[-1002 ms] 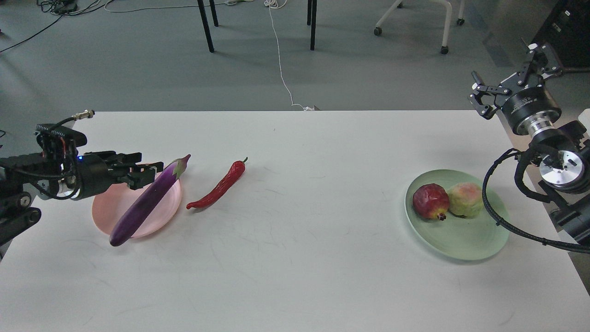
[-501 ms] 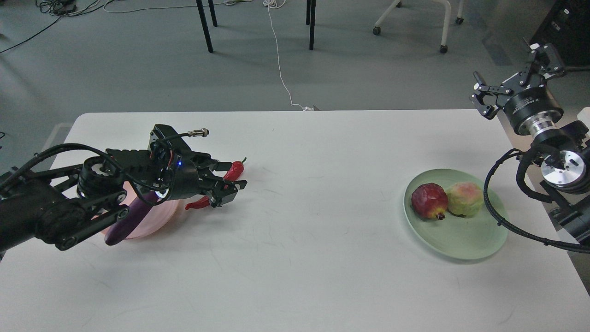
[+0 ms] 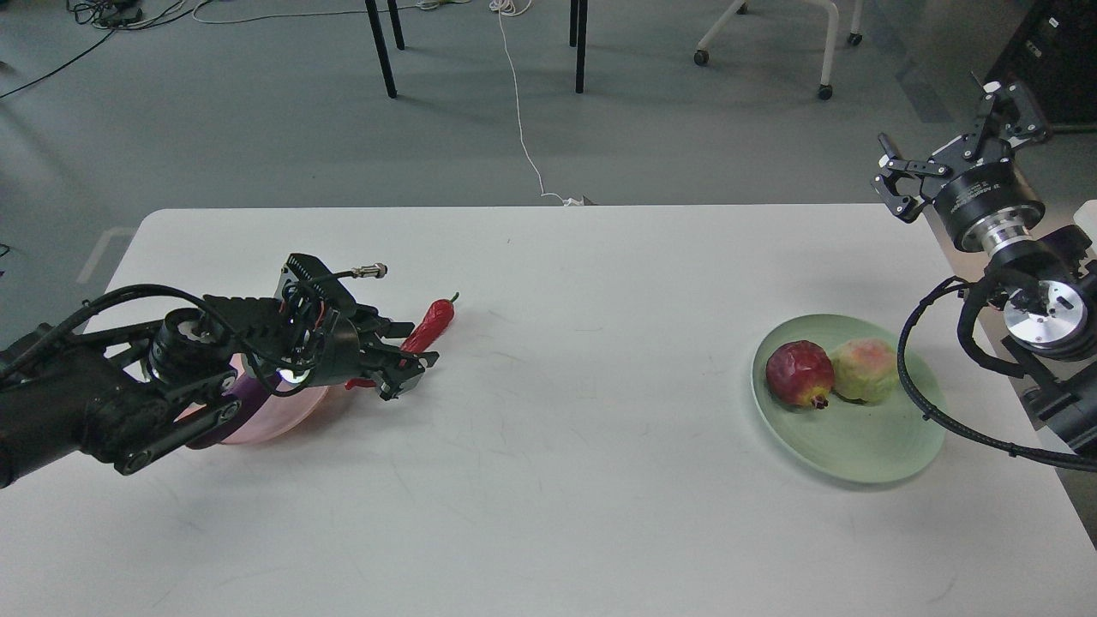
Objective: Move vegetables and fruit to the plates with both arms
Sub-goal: 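Move the left gripper to the red chili pepper and grasp it, then place the chili pepper on the pink plate beside the eggplant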
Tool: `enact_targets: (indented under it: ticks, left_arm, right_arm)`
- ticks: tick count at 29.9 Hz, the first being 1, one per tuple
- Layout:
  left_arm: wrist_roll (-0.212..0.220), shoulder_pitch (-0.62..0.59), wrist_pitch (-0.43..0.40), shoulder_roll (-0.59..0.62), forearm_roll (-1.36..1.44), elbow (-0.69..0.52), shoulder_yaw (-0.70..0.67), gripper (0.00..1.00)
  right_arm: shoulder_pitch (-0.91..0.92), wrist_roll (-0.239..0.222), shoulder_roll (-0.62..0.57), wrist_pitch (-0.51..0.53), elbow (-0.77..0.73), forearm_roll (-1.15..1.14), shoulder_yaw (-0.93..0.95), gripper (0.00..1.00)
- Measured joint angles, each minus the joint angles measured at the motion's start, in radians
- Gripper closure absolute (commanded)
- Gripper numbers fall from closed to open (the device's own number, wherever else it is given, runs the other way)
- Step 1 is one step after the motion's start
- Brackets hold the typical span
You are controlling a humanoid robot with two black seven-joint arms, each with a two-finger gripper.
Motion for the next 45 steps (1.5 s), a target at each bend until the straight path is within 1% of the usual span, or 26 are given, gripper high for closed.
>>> enact_targets:
  ticks: [3,4,6,8,12,15,18,21,25,27,29,34,38,42,45]
  left_arm:
    - [0.001,0.001,0.005,-0.031,-0.002,0.059,0.0,0.5]
    - [0.001,0.001,0.006,-0.035,-0.002,0.068,0.0,0.53]
    - [0.001,0.003,0.008,-0.038,-0.002,0.077,0.0,0.63]
    - [0.0,0.004,0.008,-0.039,-0.002,0.079,0.0,0.71]
    - [-0.001,0.005,0.008,-0.039,-0.002,0.078,0.0,0.83]
    - [0.002,0.005,0.008,-0.036,-0.002,0.07,0.0,0.88]
    - [0.001,0.003,0.007,-0.022,-0.008,0.05,0.0,0.89]
    - [-0.002,0.001,0.007,0.022,-0.03,-0.029,-0.002,0.88]
    - [0.003,0.0,0.007,0.132,-0.057,-0.208,-0.014,0.88]
    - [0.005,-0.004,0.007,0.205,-0.072,-0.277,-0.02,0.88]
    - [0.006,-0.009,0.007,0.291,-0.085,-0.316,-0.021,0.87]
    - [-0.006,-0.009,0.018,0.451,-0.082,-0.327,-0.013,0.87]
    - [-0.034,-0.003,0.039,0.549,-0.086,-0.318,-0.01,0.87]
    - [-0.056,0.006,0.052,0.57,-0.092,-0.249,-0.003,0.84]
    - [-0.062,0.036,0.055,0.566,-0.099,-0.22,-0.002,0.75]
  right_arm:
    - [0.0,0.0,-0.003,0.0,0.0,0.0,0.0,0.01]
    - [0.0,0.0,-0.004,0.0,0.0,0.0,0.0,0.01]
    - [0.0,0.0,-0.006,0.0,0.0,0.0,0.0,0.01]
    - [0.0,0.0,-0.01,0.0,-0.002,0.0,0.0,0.01]
    - [-0.001,0.0,-0.018,0.001,-0.003,0.0,0.0,0.01]
    - [-0.002,0.0,-0.019,0.001,-0.003,-0.001,-0.001,0.01]
    - [-0.002,0.0,-0.019,0.001,-0.004,-0.001,-0.002,0.01]
    - [-0.002,0.0,-0.019,0.002,-0.004,-0.002,-0.002,0.01]
    - [-0.002,0.0,-0.019,0.002,-0.005,-0.004,-0.003,0.01]
    - [-0.002,0.0,-0.02,0.002,-0.005,-0.005,-0.003,0.01]
    - [-0.002,0.0,-0.021,0.002,-0.004,-0.005,-0.003,0.01]
    - [-0.005,0.0,-0.025,0.002,-0.004,-0.005,-0.003,0.01]
    - [-0.014,0.0,-0.019,0.002,-0.005,-0.005,-0.004,0.01]
    - [-0.015,0.0,-0.014,0.002,-0.004,-0.008,-0.016,0.01]
    - [-0.01,0.0,-0.013,0.002,-0.004,-0.01,-0.021,0.01]
